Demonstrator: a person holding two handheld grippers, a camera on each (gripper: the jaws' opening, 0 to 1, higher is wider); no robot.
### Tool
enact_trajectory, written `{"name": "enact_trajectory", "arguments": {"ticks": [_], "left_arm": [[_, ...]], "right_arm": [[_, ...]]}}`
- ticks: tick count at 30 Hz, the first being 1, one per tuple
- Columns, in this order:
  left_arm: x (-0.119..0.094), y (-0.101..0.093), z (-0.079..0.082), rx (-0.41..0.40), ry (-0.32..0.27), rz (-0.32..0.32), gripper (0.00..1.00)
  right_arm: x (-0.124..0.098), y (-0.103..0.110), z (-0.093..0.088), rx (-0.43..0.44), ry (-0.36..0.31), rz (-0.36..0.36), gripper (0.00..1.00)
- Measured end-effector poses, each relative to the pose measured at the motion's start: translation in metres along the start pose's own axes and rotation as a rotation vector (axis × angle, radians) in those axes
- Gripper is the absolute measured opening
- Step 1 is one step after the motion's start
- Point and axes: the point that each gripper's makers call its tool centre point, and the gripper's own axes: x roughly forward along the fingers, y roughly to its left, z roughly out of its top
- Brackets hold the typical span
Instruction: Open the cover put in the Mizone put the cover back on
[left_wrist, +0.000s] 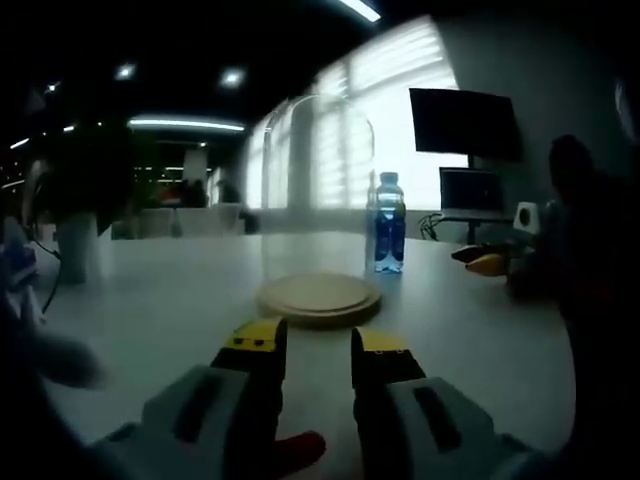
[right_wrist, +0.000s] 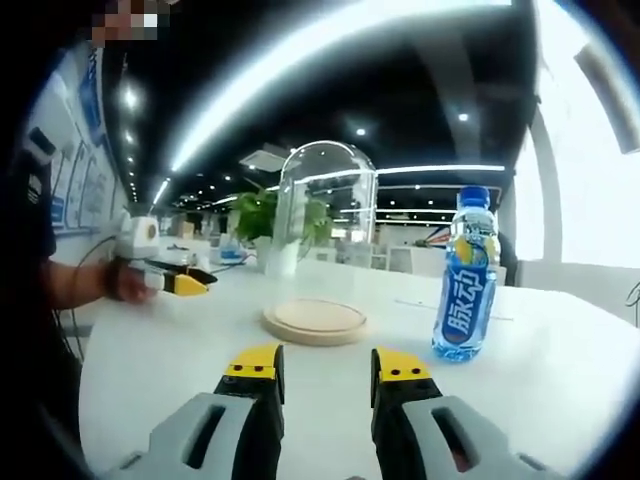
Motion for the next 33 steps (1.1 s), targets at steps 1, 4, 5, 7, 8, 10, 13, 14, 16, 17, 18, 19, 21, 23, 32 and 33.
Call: {"name": "enact_trajectory", "arguments": {"ticks": [1, 4, 5, 7, 8, 10, 13, 14, 16, 17, 18, 19, 21, 23, 32, 33], "left_arm": [[0.0, 0.0, 0.0, 0.002, 0.0, -0.001, 0.19], [0.0, -0.001, 0.0, 0.011, -0.001, 0.0, 0.19], [-0.001, -0.001, 0.001, 0.013, -0.002, 0.0, 0.19], [-0.002, -0.001, 0.002, 0.03, -0.011, 0.007, 0.19], [-0.002, -0.001, 0.003, 0.036, -0.013, 0.009, 0.19], [-0.003, -0.003, 0.003, 0.057, -0.015, 0.012, 0.19], [-0.004, -0.006, 0.002, 0.107, -0.014, 0.01, 0.2], [-0.004, -0.008, 0.002, 0.116, -0.015, 0.006, 0.2], [-0.003, -0.01, 0.001, 0.132, -0.01, 0.002, 0.2], [-0.003, -0.01, 0.001, 0.14, -0.007, 0.001, 0.2], [-0.003, -0.01, 0.001, 0.146, -0.006, 0.001, 0.2], [-0.004, -0.011, 0.001, 0.151, -0.008, 0.0, 0.2], [-0.004, -0.012, 0.002, 0.159, -0.013, -0.002, 0.21], [-0.004, -0.012, 0.002, 0.164, -0.012, -0.005, 0.21], [0.0, -0.013, -0.006, 0.223, 0.028, 0.004, 0.21], [0.001, -0.014, -0.006, 0.231, 0.028, 0.002, 0.21]], "right_arm": [[0.0, 0.0, 0.0, 0.001, 0.0, -0.001, 0.28], [0.0, 0.0, 0.0, 0.004, -0.002, -0.001, 0.28], [0.0, 0.0, 0.001, 0.003, -0.004, -0.001, 0.28], [0.0, 0.0, 0.001, 0.007, -0.004, -0.002, 0.28], [0.0, -0.001, 0.001, 0.01, -0.005, -0.001, 0.28], [-0.001, -0.002, 0.001, 0.022, -0.007, -0.002, 0.27], [-0.002, -0.004, 0.003, 0.054, -0.023, -0.001, 0.27], [-0.003, -0.006, 0.003, 0.065, -0.025, -0.003, 0.27], [-0.003, -0.008, 0.003, 0.081, -0.024, -0.009, 0.27], [-0.003, -0.008, 0.003, 0.087, -0.023, -0.012, 0.27], [-0.003, -0.009, 0.002, 0.092, -0.023, -0.012, 0.27], [-0.003, -0.009, 0.002, 0.097, -0.022, -0.013, 0.27], [-0.004, -0.011, 0.002, 0.118, -0.027, -0.015, 0.27], [-0.005, -0.013, 0.004, 0.146, -0.043, -0.009, 0.27], [-0.006, -0.01, 0.013, 0.228, -0.1, 0.054, 0.24], [-0.007, -0.011, 0.014, 0.247, -0.107, 0.06, 0.24]]}}
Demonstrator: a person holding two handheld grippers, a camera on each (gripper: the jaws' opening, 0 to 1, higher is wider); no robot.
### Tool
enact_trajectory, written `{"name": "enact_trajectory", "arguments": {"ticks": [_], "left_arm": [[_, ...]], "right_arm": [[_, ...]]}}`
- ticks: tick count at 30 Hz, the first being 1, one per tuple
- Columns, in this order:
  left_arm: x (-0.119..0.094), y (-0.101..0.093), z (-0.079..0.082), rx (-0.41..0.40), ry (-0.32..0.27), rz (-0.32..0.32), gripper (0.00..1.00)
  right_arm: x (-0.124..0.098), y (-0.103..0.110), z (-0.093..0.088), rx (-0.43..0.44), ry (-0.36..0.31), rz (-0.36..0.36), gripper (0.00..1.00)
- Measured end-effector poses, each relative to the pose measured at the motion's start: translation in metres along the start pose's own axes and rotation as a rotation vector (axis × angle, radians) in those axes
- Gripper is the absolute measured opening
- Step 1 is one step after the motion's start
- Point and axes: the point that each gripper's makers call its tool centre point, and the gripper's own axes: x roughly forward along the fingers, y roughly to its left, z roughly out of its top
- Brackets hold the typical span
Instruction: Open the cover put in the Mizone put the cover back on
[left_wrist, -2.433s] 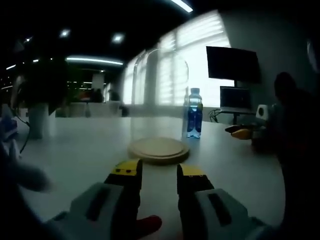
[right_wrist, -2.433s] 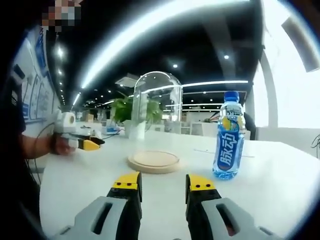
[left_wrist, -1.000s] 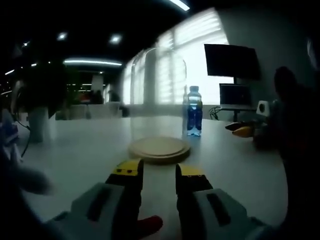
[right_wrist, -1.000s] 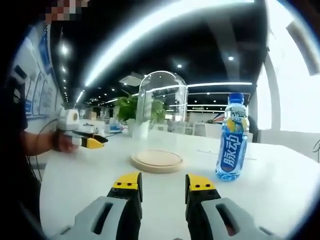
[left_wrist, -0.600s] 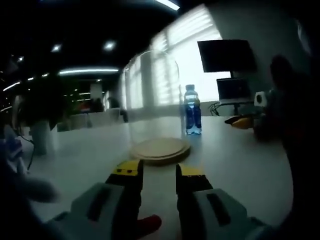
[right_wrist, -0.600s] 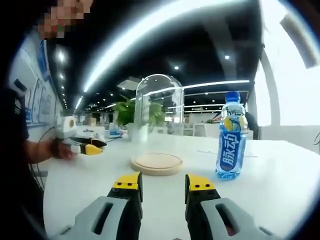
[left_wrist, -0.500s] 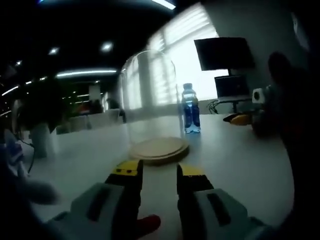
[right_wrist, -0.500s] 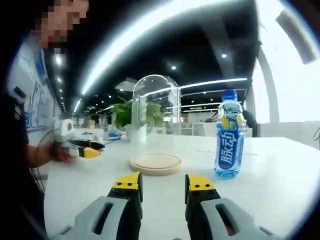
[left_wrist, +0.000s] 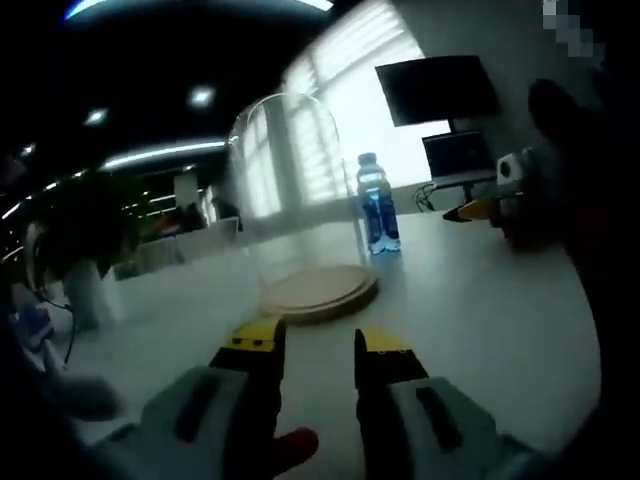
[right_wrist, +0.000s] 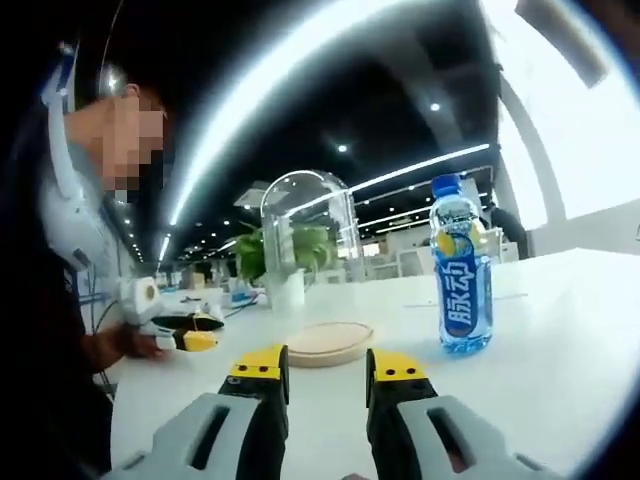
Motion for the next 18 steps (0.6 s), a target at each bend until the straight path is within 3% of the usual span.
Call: {"name": "enact_trajectory", "arguments": {"ticks": [7, 18], "left_arm": [[0.0, 0.004, -0.001, -0.005, 0.001, 0.012, 0.22], [-0.003, 0.0, 0.002, 0.057, -0.012, 0.013, 0.22]], "right_arm": [[-0.005, -0.009, 0.006, 0.119, -0.046, -0.001, 0.21], [-0.002, -0.011, 0.005, 0.149, -0.045, -0.022, 0.21]]}}
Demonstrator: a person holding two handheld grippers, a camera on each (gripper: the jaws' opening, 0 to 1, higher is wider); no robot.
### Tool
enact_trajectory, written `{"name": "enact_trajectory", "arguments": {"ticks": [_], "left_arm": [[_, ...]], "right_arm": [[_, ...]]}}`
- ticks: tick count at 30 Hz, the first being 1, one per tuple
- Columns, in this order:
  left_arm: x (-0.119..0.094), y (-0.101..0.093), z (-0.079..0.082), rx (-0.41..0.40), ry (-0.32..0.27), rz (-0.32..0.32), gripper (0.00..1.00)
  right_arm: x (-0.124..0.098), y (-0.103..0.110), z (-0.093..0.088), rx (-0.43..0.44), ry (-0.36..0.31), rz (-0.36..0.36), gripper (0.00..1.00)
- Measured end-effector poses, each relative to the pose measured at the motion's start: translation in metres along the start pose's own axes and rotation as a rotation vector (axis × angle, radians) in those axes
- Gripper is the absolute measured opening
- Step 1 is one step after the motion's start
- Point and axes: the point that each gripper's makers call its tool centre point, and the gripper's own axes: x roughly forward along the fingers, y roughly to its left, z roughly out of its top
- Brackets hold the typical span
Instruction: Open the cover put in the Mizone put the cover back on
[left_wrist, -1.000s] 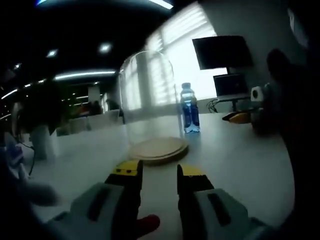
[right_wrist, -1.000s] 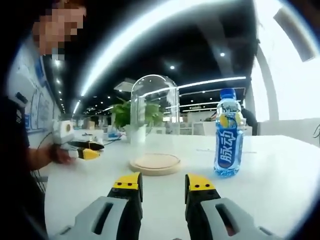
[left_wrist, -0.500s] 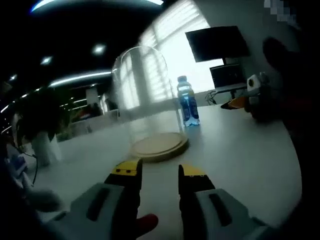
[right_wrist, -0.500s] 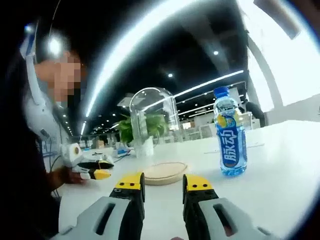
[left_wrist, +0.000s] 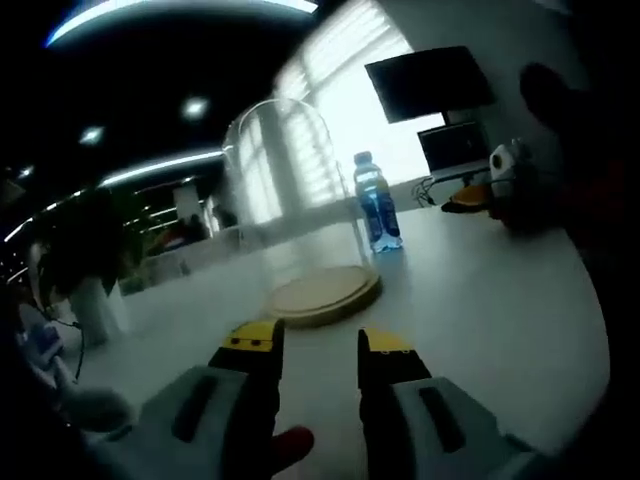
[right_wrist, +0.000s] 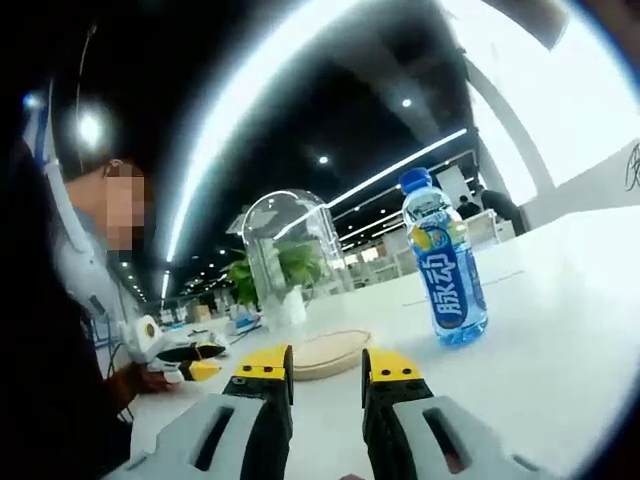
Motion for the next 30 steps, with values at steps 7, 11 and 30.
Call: {"name": "enact_trajectory", "arguments": {"ticks": [7, 11, 30], "left_arm": [[0.0011, 0.0012, 0.0008, 0.008, -0.003, 0.006, 0.22], [0.0016, -0.0012, 0.0019, 0.027, -0.008, -0.002, 0.21], [-0.0005, 0.001, 0.0077, -0.008, -0.03, 0.003, 0.21]], "right_arm": [[0.0, -0.0004, 0.0005, -0.005, 0.0, 0.005, 0.21], [0.0009, 0.001, -0.0003, -0.024, 0.008, 0.01, 0.21], [0.0001, 0.0019, -0.0029, -0.086, 0.027, 0.014, 0.21]]}}
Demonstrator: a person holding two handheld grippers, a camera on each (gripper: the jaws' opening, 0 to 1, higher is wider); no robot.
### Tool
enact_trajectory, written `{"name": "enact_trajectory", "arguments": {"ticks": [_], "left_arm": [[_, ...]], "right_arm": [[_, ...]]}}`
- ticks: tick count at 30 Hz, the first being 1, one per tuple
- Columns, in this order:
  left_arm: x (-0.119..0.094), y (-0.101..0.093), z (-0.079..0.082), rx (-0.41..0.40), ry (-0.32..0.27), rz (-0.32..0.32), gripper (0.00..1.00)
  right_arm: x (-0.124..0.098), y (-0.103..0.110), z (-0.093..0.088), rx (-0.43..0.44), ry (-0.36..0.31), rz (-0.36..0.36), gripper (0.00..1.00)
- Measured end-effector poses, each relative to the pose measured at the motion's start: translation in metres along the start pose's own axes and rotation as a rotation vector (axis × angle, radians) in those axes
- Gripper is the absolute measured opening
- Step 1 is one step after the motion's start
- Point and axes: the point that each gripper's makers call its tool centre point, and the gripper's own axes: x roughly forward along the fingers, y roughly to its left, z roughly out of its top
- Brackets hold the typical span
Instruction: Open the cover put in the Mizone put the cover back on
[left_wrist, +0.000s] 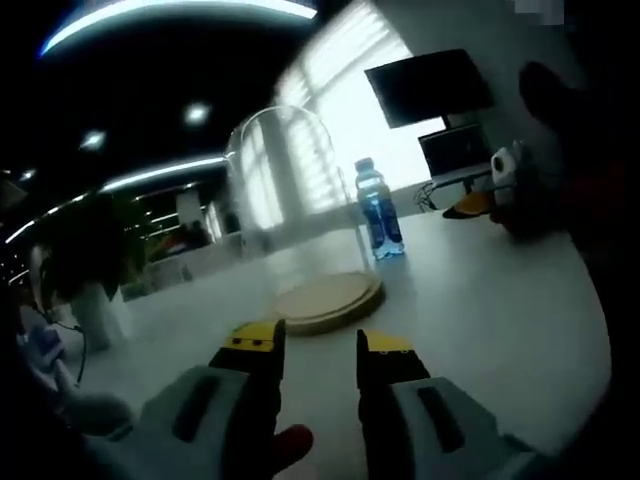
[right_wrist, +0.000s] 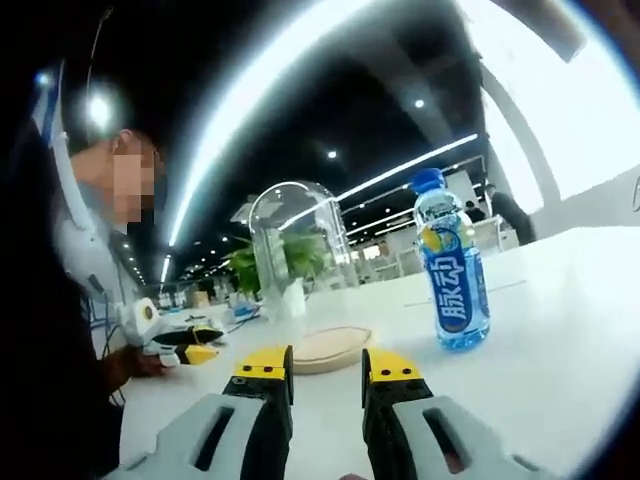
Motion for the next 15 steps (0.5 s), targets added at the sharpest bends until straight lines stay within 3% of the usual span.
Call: {"name": "enact_trajectory", "arguments": {"ticks": [6, 10, 15], "left_arm": [[0.002, -0.002, 0.003, -0.094, -0.019, -0.035, 0.21], [0.003, 0.009, 0.002, -0.207, -0.026, -0.02, 0.2], [0.003, 0.016, 0.002, -0.255, -0.036, -0.007, 0.19]], "right_arm": [[0.001, 0.002, -0.002, -0.029, 0.015, 0.009, 0.21], [0.002, 0.004, -0.006, -0.057, 0.033, 0.012, 0.21], [0.004, 0.005, -0.008, -0.076, 0.048, 0.002, 0.21]]}}
